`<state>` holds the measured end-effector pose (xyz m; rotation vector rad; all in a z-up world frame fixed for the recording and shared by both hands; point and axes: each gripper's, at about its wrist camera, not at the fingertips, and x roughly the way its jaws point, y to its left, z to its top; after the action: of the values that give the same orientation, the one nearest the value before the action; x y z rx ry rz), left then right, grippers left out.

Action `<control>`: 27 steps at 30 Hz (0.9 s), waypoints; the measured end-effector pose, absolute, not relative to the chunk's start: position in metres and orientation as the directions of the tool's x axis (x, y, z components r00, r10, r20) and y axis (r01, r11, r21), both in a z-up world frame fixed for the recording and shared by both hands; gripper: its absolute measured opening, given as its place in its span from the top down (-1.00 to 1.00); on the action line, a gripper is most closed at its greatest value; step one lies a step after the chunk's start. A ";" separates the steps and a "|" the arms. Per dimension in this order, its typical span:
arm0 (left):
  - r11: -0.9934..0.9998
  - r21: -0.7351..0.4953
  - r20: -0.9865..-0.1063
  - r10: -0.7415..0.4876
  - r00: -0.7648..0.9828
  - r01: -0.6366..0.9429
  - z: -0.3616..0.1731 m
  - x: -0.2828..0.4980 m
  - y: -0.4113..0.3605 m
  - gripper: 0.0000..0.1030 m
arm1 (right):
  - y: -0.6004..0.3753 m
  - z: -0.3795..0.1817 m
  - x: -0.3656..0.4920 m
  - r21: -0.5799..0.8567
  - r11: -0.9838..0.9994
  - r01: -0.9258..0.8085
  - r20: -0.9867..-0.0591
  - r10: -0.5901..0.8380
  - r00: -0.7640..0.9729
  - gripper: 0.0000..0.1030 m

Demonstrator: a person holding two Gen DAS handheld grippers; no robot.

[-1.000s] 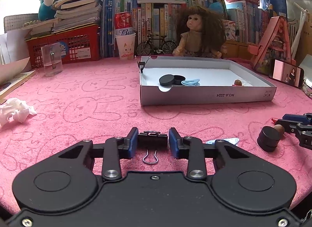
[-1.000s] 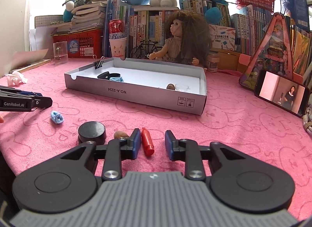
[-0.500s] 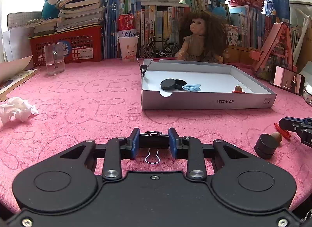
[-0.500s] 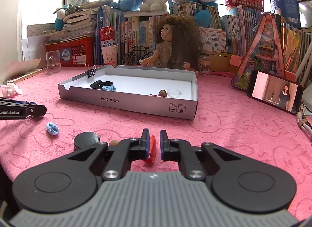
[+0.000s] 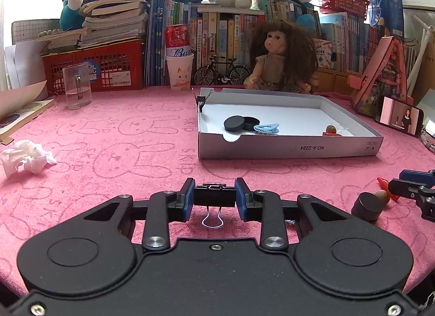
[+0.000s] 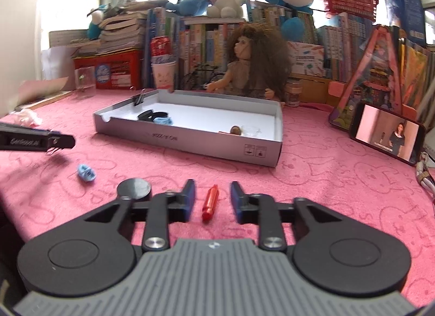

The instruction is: Organize rigid objects

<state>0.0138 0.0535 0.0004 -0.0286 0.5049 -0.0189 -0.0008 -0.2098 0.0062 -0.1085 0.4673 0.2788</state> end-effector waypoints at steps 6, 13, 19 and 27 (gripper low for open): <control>0.999 -0.037 -0.487 -0.022 0.873 0.004 -0.002 0.014 0.055 0.43 | -0.217 0.005 -0.005 -0.089 0.952 -0.293 -0.505 0.210 0.837 -0.17; 0.999 -0.035 -0.490 -0.023 0.871 0.006 -0.004 0.015 0.054 0.43 | -0.221 0.002 0.004 -0.100 0.975 -0.198 -0.506 0.121 0.854 -0.18; 0.999 -0.039 -0.497 -0.018 0.868 -0.002 -0.006 0.015 0.056 0.43 | -0.220 0.005 0.009 -0.077 0.990 -0.120 -0.517 0.063 0.854 -0.24; 0.999 -0.042 -0.499 -0.017 0.866 -0.005 -0.008 0.016 0.056 0.43 | -0.206 0.013 0.014 0.036 0.996 -0.078 -0.543 0.085 0.836 -0.24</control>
<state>0.0157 0.0562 -0.0076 -0.0428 0.5232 -0.0061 0.0143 -0.2058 0.0127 0.0124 0.5749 0.0867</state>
